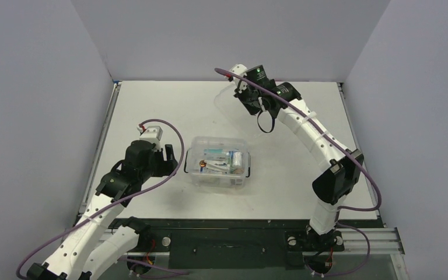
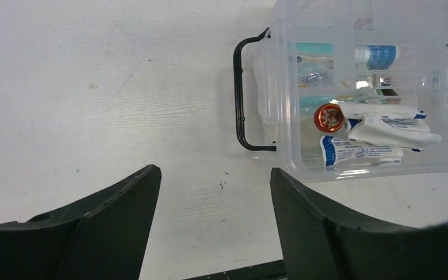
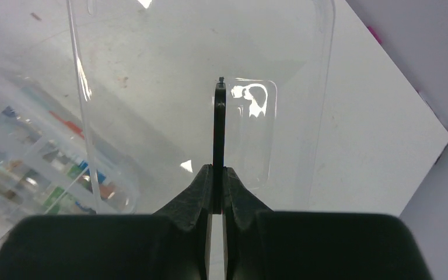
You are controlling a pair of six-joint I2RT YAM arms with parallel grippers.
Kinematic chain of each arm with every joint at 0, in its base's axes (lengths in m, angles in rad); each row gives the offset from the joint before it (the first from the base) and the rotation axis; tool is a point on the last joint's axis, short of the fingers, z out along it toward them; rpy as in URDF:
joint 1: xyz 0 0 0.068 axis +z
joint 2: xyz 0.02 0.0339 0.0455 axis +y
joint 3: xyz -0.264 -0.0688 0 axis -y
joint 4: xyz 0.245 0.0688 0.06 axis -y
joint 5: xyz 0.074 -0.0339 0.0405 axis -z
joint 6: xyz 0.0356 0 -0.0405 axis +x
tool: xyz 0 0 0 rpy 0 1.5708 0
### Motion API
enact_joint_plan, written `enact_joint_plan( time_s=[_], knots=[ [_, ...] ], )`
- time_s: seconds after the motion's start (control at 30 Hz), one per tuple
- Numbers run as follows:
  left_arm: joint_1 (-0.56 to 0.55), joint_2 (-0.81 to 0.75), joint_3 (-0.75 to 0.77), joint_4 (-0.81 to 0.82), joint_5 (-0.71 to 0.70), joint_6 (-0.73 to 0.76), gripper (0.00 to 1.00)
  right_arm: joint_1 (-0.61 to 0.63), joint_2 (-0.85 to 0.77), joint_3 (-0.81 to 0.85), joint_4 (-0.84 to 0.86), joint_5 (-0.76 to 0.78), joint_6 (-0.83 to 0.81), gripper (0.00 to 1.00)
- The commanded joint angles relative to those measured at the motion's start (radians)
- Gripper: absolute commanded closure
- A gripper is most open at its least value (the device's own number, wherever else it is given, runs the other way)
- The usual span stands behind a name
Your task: Organize the medicine kit
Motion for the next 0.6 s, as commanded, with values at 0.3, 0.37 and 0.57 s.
enact_joint_plan(
  time_s=[0.3,0.37,0.57],
  knots=[
    [0.053,-0.033,0.020,-0.005,-0.182,-0.080,0.33,0.132,-0.186,-0.115,-0.033,-0.276,-0.217,1.00],
    [0.062,-0.048,0.021,-0.006,-0.202,-0.088,0.33,0.155,-0.191,-0.140,-0.035,-0.296,-0.251,1.00],
    [0.074,-0.095,0.019,-0.019,-0.297,-0.113,0.33,0.228,-0.175,-0.167,-0.051,-0.319,-0.320,1.00]
  ],
)
